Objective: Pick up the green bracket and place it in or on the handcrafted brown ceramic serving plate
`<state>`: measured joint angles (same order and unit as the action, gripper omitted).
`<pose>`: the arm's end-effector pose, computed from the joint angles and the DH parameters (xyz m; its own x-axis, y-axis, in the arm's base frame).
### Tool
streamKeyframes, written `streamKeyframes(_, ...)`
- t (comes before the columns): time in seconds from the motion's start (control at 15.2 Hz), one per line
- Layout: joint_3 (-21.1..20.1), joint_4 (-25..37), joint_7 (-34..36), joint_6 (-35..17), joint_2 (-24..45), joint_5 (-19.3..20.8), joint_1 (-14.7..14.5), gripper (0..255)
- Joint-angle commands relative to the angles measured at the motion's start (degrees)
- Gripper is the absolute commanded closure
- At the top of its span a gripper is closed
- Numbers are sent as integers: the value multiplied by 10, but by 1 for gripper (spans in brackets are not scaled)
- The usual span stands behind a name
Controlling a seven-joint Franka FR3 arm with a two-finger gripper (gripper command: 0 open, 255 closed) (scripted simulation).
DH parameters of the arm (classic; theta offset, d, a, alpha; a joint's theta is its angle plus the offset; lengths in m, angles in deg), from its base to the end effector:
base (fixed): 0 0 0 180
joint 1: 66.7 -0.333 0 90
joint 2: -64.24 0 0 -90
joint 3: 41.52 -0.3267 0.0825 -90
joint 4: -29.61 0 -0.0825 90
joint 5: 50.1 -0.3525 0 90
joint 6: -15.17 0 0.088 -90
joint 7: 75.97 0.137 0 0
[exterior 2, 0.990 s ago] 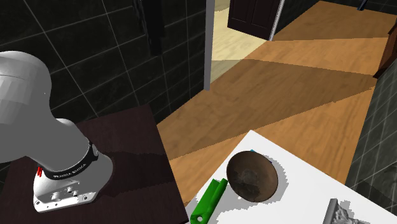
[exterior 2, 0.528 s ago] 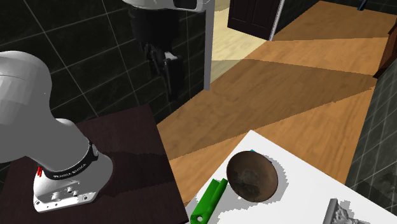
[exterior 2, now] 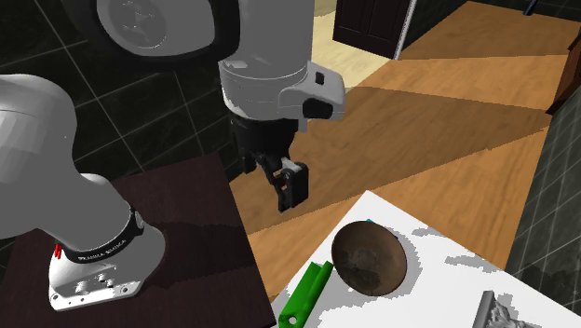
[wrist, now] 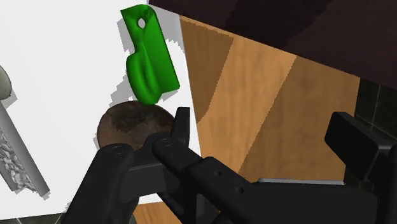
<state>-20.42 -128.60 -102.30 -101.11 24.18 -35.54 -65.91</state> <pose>0.2663 -0.1193 0.3888 0.9586 0.2819 -0.0400 0.2806 -0.9592 -0.0339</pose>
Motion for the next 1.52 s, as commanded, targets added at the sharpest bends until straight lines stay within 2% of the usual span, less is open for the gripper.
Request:
streamKeyframes(0.0, 29, -3, -38, -43, 37, 18, 1, 0)
streamKeyframes(0.33, 97, 2, -125, -161, 154, 39, -13, 0)
streamKeyframes(0.53, 140, 17, -189, -232, 238, 25, -34, 0)
streamKeyframes(0.73, 180, 40, -275, -301, 332, -28, -64, 0)
streamKeyframes(0.86, 195, 60, -354, -342, 401, -98, -82, 0)
streamKeyframes(1.19, 175, 64, -422, -386, 464, -182, -75, 0)
streamKeyframes(1.45, 147, 67, -465, -415, 504, -242, -58, 0)
